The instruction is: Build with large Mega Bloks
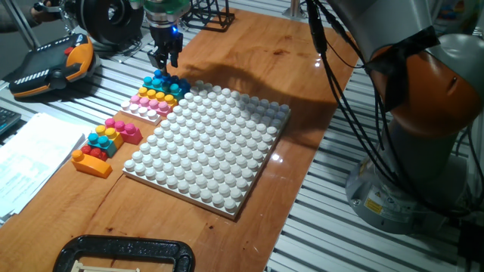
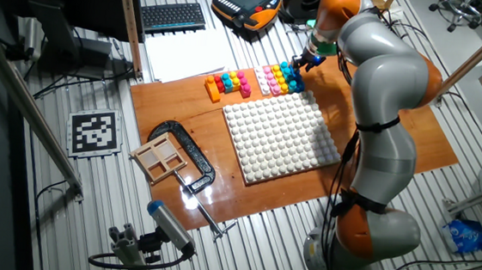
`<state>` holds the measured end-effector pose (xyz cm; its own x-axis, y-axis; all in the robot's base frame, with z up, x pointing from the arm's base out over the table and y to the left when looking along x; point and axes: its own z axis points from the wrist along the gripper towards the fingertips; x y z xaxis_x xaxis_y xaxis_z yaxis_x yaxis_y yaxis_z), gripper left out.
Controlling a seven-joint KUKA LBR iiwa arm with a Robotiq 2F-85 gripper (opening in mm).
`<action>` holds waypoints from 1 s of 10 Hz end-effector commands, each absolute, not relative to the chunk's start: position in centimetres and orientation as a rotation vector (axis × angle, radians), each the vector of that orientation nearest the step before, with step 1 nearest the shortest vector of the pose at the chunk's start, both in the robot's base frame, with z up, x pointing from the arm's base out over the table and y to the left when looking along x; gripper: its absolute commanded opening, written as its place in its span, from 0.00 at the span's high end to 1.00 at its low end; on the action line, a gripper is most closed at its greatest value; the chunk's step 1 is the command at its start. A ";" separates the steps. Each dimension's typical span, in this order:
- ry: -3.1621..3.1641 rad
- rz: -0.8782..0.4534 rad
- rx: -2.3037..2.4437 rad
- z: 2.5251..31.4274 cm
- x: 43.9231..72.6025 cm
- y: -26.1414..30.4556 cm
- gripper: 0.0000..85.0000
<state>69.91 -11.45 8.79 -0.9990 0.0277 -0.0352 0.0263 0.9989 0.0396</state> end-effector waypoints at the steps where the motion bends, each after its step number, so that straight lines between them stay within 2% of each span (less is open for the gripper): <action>1: 3.106 0.063 0.050 8.7 70.0 -11.5 0.40; 10: 3.086 0.036 0.102 7.6 69.3 -10.8 0.40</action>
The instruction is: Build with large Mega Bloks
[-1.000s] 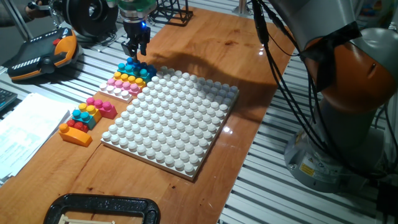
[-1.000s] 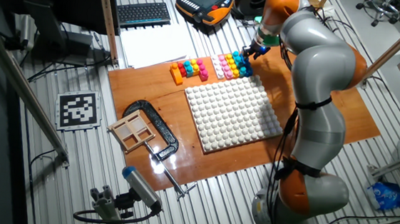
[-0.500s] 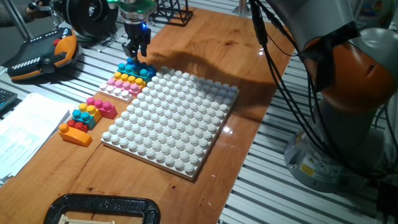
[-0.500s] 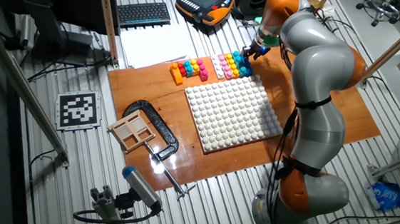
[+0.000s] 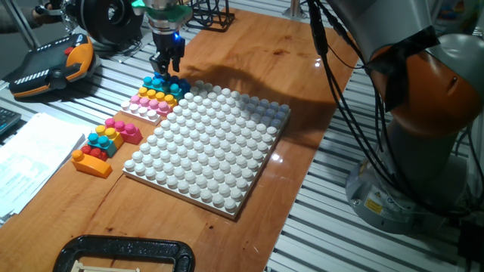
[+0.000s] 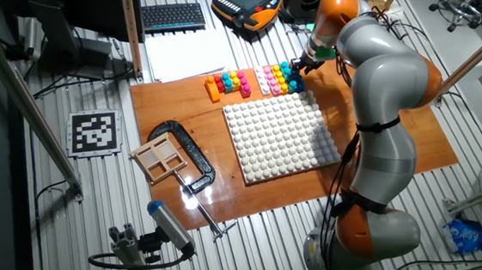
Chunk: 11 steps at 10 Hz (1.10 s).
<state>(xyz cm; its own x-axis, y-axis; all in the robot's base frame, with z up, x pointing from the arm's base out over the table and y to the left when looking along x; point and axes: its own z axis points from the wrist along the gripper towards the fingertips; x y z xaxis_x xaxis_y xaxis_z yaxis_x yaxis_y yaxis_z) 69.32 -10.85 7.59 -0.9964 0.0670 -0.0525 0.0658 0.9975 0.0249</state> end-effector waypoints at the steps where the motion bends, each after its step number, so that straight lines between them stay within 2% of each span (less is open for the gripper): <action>1: 3.086 0.034 0.106 7.6 69.4 -10.9 0.40; 11: 3.092 0.036 0.128 6.6 69.7 -11.0 0.40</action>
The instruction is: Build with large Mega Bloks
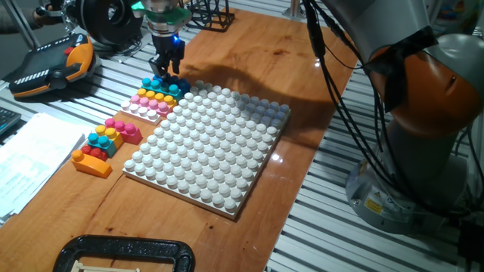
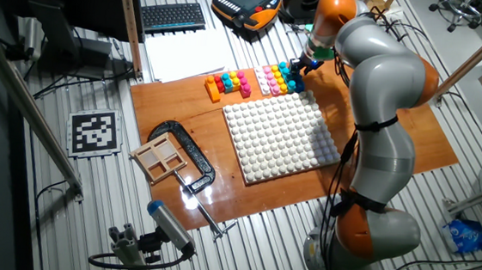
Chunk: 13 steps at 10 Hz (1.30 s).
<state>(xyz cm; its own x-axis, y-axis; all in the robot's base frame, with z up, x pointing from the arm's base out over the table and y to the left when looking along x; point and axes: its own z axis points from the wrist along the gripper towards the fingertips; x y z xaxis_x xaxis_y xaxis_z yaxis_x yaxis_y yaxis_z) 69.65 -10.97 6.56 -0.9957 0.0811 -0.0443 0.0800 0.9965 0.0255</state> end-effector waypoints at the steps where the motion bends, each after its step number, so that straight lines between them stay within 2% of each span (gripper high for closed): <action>1: 3.102 0.033 0.102 6.6 69.6 -10.9 0.80; 2: 3.116 0.037 0.078 6.6 69.6 -11.0 1.00; 6: 3.113 0.049 0.074 7.2 69.4 -11.0 1.00; 10: 3.095 0.100 0.132 10.1 69.3 -10.8 1.00; 13: 3.124 0.092 0.156 12.5 68.1 -10.6 1.00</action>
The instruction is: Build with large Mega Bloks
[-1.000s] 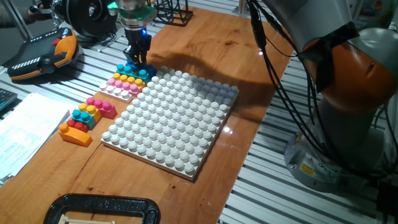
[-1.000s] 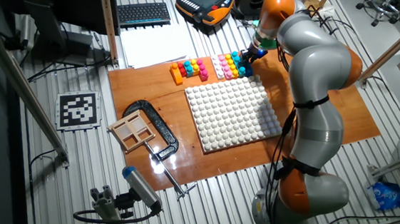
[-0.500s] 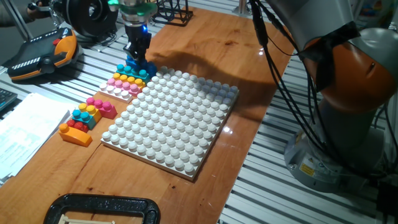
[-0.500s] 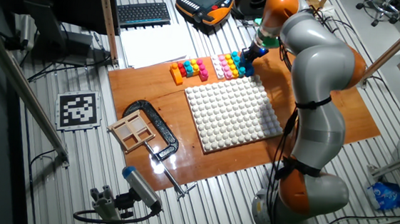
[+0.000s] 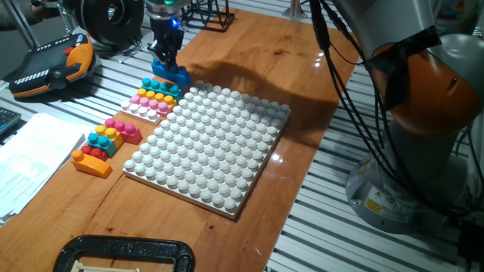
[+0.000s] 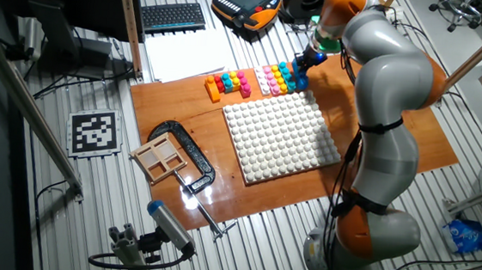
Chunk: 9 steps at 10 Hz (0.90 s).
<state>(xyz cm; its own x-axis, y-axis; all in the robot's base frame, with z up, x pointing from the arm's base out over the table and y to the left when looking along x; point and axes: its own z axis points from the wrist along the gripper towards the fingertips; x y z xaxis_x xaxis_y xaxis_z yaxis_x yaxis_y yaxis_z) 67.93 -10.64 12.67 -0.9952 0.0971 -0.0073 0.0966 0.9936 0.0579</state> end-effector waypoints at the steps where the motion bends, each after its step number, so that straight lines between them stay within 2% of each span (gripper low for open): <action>1: 3.133 0.082 0.139 13.2 67.3 -10.8 1.00; 5: 3.102 0.052 0.071 13.3 62.7 -11.4 1.00; 9: 3.090 -0.001 0.028 12.2 60.1 -12.0 1.00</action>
